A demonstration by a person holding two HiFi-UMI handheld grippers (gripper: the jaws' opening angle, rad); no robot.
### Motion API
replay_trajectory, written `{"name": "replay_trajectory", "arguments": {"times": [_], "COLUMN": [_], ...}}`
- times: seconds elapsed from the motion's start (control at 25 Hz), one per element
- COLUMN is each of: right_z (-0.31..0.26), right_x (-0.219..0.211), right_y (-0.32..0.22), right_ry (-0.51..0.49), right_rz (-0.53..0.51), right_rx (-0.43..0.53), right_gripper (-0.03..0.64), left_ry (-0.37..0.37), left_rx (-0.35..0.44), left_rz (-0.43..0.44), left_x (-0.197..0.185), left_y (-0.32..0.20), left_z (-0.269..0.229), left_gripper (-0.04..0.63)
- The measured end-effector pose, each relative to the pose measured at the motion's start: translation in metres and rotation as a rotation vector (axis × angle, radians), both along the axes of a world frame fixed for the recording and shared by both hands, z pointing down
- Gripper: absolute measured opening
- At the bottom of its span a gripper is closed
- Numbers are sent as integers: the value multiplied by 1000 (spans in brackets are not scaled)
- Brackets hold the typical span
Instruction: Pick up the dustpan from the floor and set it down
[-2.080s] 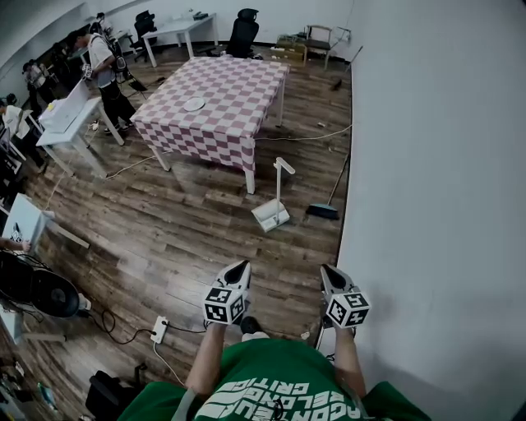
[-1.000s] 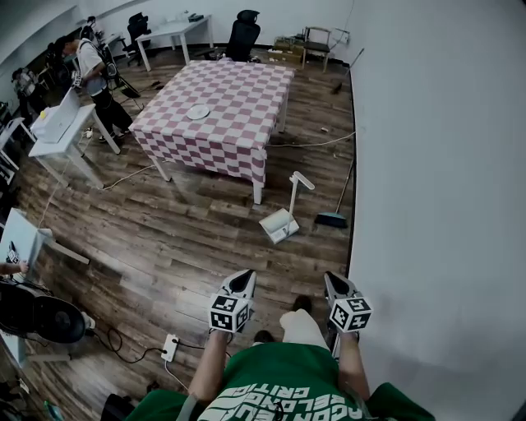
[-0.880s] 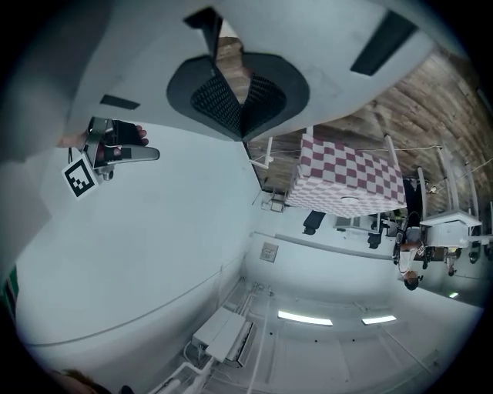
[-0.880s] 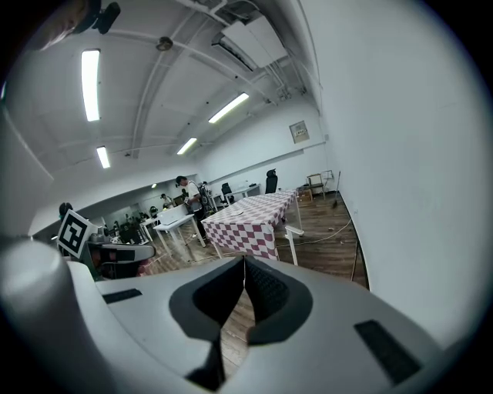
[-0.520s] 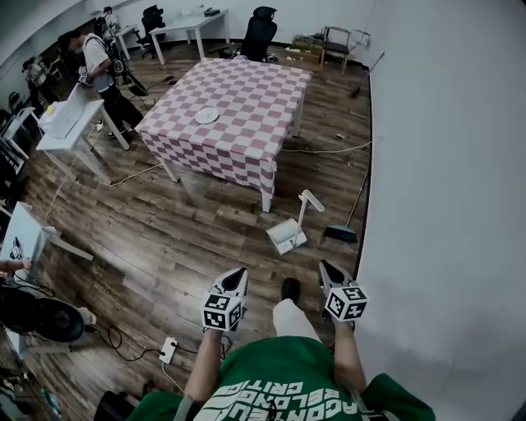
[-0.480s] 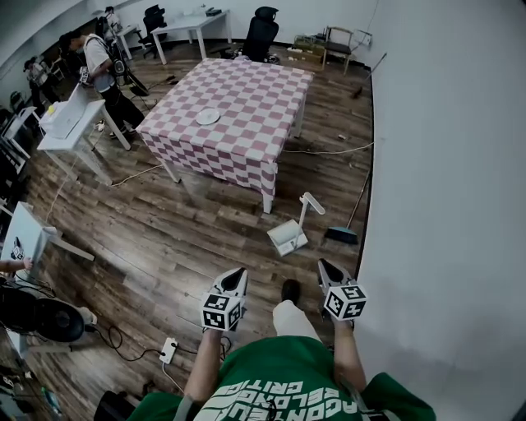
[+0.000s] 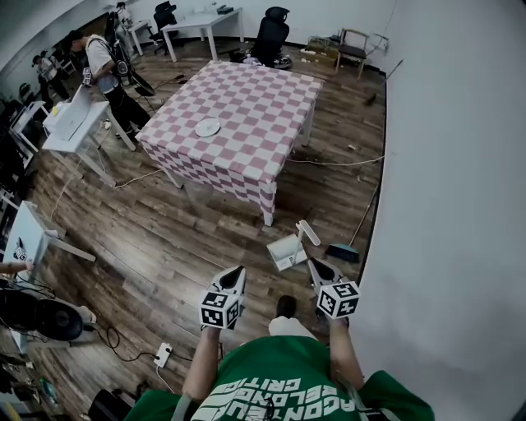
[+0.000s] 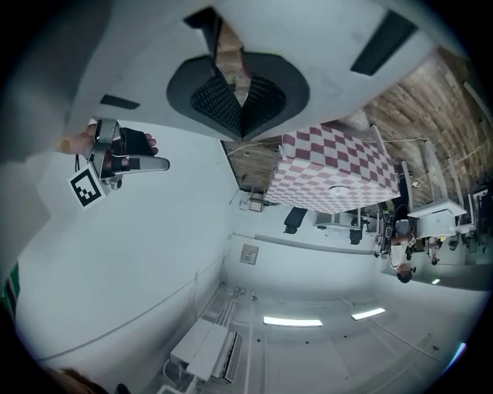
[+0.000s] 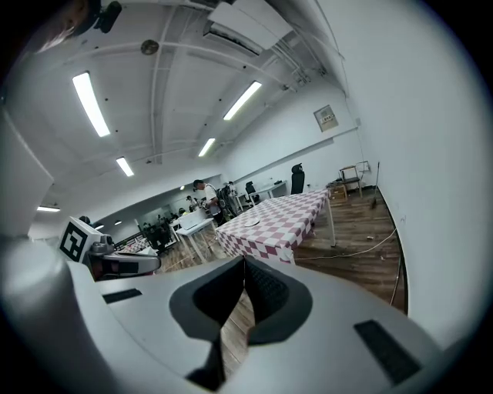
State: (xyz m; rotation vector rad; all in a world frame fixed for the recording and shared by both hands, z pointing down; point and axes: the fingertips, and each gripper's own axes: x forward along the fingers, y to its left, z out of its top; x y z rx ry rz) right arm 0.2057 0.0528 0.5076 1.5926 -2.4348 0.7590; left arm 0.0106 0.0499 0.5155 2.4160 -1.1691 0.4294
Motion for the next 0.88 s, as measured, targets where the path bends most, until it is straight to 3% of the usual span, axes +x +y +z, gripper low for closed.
{"name": "replay_trajectory", "arguments": {"times": [0.48, 0.88], "right_z": [3, 13], "right_x": [64, 75], "right_y": [-51, -46], "right_ry": [-48, -38], "right_rz": [30, 22], "right_rx": [22, 3], "right_gripper": [8, 8], "left_ry": [-28, 8], "left_rx": [15, -13], "left_rz": [46, 16], "left_x": [73, 80], "left_y": [-48, -42], "left_z": [-1, 9], "left_gripper": [-6, -6]}}
